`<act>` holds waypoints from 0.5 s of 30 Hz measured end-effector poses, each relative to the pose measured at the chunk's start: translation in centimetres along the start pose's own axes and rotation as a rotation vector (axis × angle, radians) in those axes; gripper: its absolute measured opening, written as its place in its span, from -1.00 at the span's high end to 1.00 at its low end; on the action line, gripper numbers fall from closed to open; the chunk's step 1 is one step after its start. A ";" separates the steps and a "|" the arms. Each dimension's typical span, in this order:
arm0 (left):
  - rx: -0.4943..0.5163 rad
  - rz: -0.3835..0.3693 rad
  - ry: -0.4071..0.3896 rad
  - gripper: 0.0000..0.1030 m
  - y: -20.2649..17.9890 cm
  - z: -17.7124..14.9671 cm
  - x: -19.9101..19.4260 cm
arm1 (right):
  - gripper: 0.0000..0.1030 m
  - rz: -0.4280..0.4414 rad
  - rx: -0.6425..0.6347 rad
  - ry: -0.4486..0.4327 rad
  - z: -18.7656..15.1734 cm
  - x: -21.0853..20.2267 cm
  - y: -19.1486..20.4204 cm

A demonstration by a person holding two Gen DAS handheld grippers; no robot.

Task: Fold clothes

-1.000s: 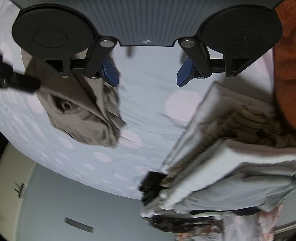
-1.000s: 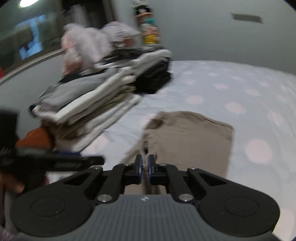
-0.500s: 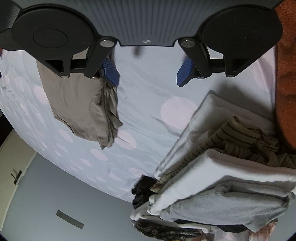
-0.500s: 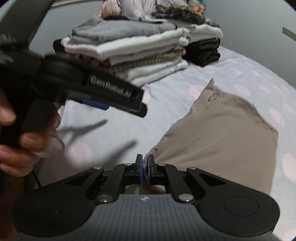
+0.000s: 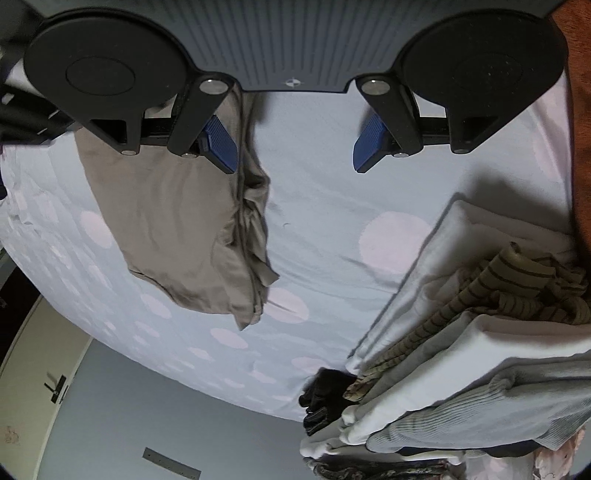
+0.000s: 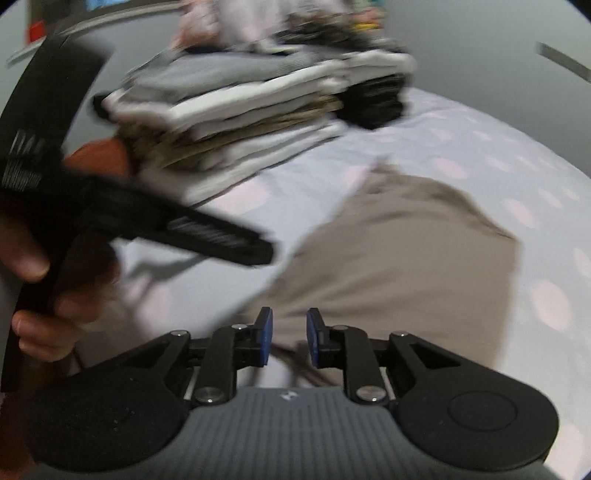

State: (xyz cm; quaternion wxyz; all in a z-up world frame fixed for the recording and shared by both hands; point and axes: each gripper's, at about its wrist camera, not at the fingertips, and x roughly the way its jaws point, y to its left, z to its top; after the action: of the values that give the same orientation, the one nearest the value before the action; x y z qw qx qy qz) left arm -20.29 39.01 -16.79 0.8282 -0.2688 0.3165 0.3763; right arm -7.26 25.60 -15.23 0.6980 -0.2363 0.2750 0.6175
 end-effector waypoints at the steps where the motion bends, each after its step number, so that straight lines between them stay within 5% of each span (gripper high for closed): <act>1: 0.005 -0.004 -0.003 -0.59 -0.2 0.0 0.0 | 0.54 -0.031 0.044 -0.009 -0.1 -0.6 -1.0; 9: 0.061 0.020 0.017 -0.59 -1.4 -0.6 0.9 | 0.32 -0.255 0.462 0.015 -2.5 -2.4 -9.3; 15: 0.131 0.059 0.041 -0.59 -2.5 -1.3 1.6 | 0.26 -0.227 0.632 0.080 -5.4 -2.0 -11.4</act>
State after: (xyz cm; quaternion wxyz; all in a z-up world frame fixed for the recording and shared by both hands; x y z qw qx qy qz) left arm -17.95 37.42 -18.28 0.8259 -0.2123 0.3652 0.3734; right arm 3.37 19.10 -18.01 0.7898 -0.0612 0.4518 0.4104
